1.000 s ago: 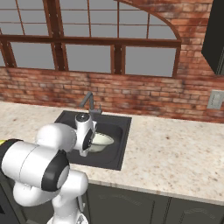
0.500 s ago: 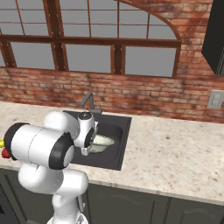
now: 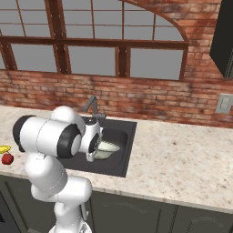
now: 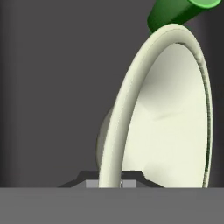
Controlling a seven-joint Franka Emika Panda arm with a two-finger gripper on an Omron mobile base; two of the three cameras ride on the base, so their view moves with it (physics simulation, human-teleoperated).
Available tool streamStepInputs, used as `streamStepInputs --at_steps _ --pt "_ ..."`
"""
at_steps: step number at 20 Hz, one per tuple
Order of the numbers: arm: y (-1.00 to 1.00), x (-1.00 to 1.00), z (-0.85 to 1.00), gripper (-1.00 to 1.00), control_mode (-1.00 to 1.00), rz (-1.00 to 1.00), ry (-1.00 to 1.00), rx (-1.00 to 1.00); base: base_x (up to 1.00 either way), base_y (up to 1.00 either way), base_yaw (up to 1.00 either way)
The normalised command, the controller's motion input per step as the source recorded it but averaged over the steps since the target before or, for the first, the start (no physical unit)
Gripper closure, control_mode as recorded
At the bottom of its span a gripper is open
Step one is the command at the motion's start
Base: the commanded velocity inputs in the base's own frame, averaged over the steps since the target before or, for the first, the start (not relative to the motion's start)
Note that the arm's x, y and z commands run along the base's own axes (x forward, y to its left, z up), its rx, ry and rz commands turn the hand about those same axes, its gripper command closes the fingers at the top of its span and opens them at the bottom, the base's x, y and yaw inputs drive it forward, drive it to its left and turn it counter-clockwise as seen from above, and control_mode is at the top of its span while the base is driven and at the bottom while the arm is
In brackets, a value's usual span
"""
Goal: Remove the bell pepper and corn from the sink. Then move the bowl and cup from the counter to the sink for washing.
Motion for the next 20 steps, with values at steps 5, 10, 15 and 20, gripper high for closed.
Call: streamStepInputs --at_steps 5,10,15,20 --pt "0.0 0.17 -0.14 1.0 -1.0 0.0 -0.07 -0.03 0.0 0.0 0.0" --pt "0.0 0.1 -0.17 1.0 -1.0 0.0 -0.01 -0.01 0.0 0.0 0.0" --pt "0.0 0.1 -0.2 1.0 -1.0 0.0 0.0 0.0 0.0 0.0 0.0" --pt "0.0 0.06 -0.15 1.0 -1.0 0.0 0.0 0.0 0.0 0.0 0.0"
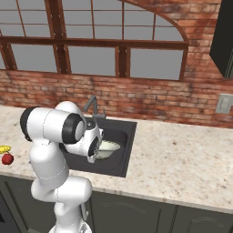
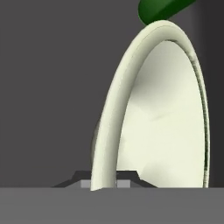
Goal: Remove the bell pepper and corn from the sink. Then move the bowl and cup from the counter to the sink for washing.
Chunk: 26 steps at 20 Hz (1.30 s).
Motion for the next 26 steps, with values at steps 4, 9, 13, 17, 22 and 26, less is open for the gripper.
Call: streamStepInputs --at_steps 4,9,13,17,22,26 --pt "0.0 0.0 -0.23 1.0 -1.0 0.0 0.02 0.0 0.0 0.0 0.0" --pt "0.0 0.0 -0.28 1.0 -1.0 0.0 0.07 0.0 0.0 0.0 0.0" --pt "0.0 0.0 -0.29 1.0 -1.0 0.0 0.13 0.0 0.0 0.0 0.0" --pt "0.0 0.01 -0.27 1.0 -1.0 0.0 0.13 0.0 0.0 0.0 0.0" --pt "0.01 0.05 -0.15 1.0 -1.0 0.0 0.01 0.0 0.0 0.0 0.0" --pt "0.02 0.0 -0.28 1.0 -1.0 0.0 0.02 0.0 0.0 0.0 0.0"
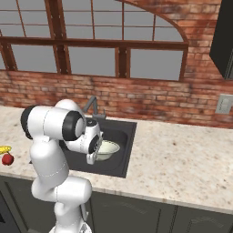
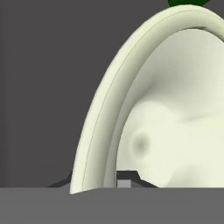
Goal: Remove the bell pepper and corn from the sink. Then move the bowl and cup from the counter to the sink for washing.
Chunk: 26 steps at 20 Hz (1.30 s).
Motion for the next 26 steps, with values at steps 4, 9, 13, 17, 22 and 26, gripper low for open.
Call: streamStepInputs --at_steps 4,9,13,17,22,26 --pt "0.07 0.06 -0.22 1.0 -1.0 0.0 0.0 0.0 0.0 0.0 0.0" --pt "0.13 0.11 -0.22 1.0 -1.0 0.0 0.01 0.0 0.0 0.0 0.0" --pt "0.17 0.08 -0.3 -1.0 -1.0 0.0 0.05 0.0 0.0 0.0 0.0" --pt "0.11 0.09 -0.22 -1.0 -1.0 0.0 0.05 0.0 0.0 0.0 0.0" --pt "0.11 0.07 -0.15 -1.0 -1.0 0.0 0.01 0.02 0.0 0.0 0.0" --pt "0.12 0.03 -0.14 -1.0 -1.0 -0.02 0.0 0.08 0.0 0.0 0.0"
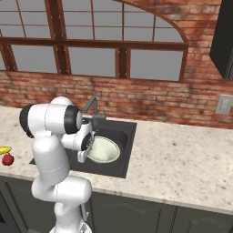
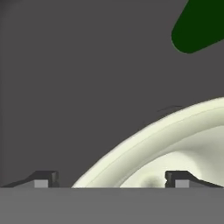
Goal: Remove the bell pepper and corn from the sink. Then move the bowl and cup from the counter to the sink for washing.
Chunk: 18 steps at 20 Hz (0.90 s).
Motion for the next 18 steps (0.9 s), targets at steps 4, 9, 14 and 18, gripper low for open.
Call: streamStepInputs --at_steps 4,9,14,18 --pt "0.02 0.02 -0.11 -1.0 -1.0 -0.12 0.0 0.07 0.0 0.0 0.0" --pt "0.02 0.02 -0.02 -1.0 -1.0 -0.17 0.0 0.01 0.0 0.0 0.0" --pt "0.02 0.01 0.04 -1.0 -1.0 -0.18 0.0 0.0 0.0 0.0 0.0" --pt "0.0 0.0 0.11 -1.0 -1.0 -0.17 0.0 0.0 0.0 0.0 0.0"
